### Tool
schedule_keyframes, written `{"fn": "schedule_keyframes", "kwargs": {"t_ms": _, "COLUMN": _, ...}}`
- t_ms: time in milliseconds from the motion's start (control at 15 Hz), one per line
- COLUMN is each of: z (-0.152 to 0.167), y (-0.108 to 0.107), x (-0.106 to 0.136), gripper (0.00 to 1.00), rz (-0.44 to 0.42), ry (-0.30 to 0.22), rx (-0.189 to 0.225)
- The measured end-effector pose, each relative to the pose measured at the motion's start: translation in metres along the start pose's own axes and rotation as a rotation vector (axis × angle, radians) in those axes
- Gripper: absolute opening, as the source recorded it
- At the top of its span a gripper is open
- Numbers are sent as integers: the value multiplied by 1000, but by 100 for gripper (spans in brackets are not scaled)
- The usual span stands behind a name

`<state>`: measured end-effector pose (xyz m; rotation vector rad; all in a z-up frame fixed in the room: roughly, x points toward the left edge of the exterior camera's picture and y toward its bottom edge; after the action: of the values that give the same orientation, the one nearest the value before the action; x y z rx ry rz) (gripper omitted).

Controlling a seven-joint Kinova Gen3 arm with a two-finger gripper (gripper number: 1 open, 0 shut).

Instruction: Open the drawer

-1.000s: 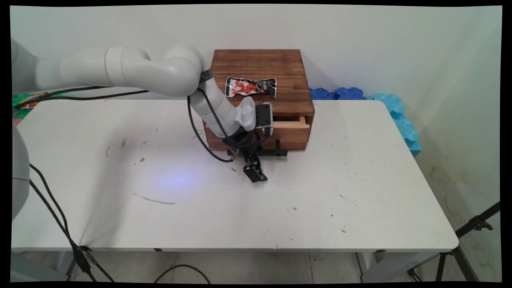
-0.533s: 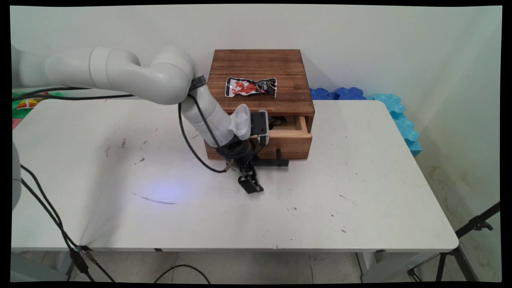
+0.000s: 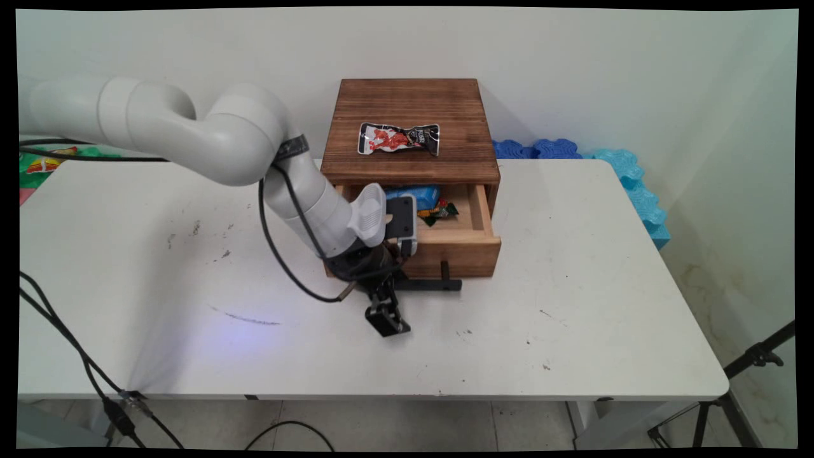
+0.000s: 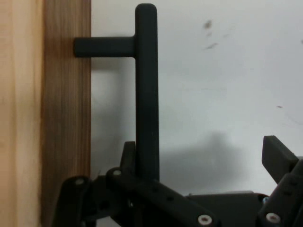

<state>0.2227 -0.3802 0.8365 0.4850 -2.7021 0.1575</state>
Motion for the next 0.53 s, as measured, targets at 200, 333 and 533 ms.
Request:
{"fn": "schedule_keyframes", "kwargs": {"t_ms": 200, "z": -6, "y": 20, "x": -3, "gripper": 100, "rz": 2, "ry": -1, "rx": -10}}
{"fn": "schedule_keyframes", "kwargs": {"t_ms": 333, "z": -10, "y": 34, "x": -4, "gripper": 100, "rz": 6, "ry": 0, "rx": -17}}
{"fn": "schedule_keyframes", "kwargs": {"t_ms": 533, "z": -15, "y": 55, "x": -7, "gripper": 100, "rz": 10, "ry": 0, "rx": -26}}
